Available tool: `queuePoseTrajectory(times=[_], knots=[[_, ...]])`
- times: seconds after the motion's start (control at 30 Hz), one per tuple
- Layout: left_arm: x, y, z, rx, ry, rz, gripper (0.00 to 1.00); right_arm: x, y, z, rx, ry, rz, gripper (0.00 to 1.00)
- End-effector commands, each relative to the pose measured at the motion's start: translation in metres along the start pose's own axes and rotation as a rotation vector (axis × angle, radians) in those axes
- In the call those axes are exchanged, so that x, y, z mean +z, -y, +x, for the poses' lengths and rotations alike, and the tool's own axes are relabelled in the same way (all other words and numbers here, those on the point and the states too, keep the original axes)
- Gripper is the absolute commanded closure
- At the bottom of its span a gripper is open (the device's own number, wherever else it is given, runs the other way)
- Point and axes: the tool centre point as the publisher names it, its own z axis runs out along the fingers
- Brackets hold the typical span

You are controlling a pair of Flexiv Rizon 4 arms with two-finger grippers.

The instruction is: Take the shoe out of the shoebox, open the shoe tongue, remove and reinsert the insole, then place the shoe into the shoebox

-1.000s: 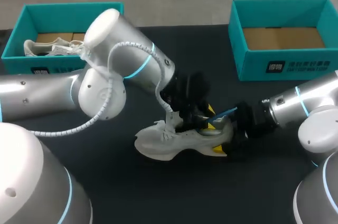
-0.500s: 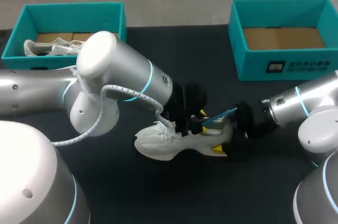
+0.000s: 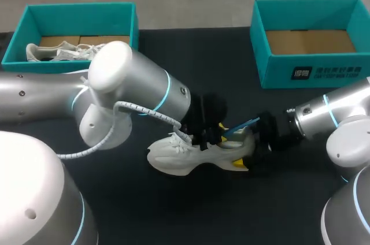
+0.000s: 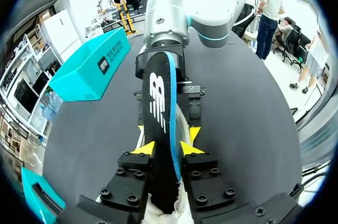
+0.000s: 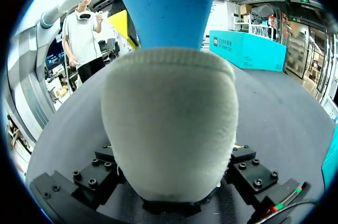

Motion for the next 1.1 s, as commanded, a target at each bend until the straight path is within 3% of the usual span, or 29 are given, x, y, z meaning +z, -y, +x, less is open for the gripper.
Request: queuePoseTrajectory(times=[0.03, 0.3, 0.43, 0.73, 1.1], knots=[[0.006, 0.0, 0.0, -0.001, -0.006, 0.002, 1.0, 0.003, 0.004, 0.0, 0.001, 0.001, 0.003, 1.0], [-0.013, 0.008, 0.002, 0.003, -0.029, 0.051, 1.0, 0.003, 0.004, 0.0, 0.001, 0.001, 0.003, 1.0], [-0.027, 0.015, 0.001, -0.011, -0.084, 0.125, 1.0, 0.003, 0.004, 0.0, 0.001, 0.001, 0.003, 1.0], [-0.057, 0.042, -0.004, -0.037, -0.278, 0.372, 1.0, 0.003, 0.004, 0.0, 0.001, 0.001, 0.003, 1.0], [-0.088, 0.064, 0.009, 0.041, -0.343, 0.465, 1.0, 0.003, 0.004, 0.0, 0.001, 0.001, 0.003, 1.0]])
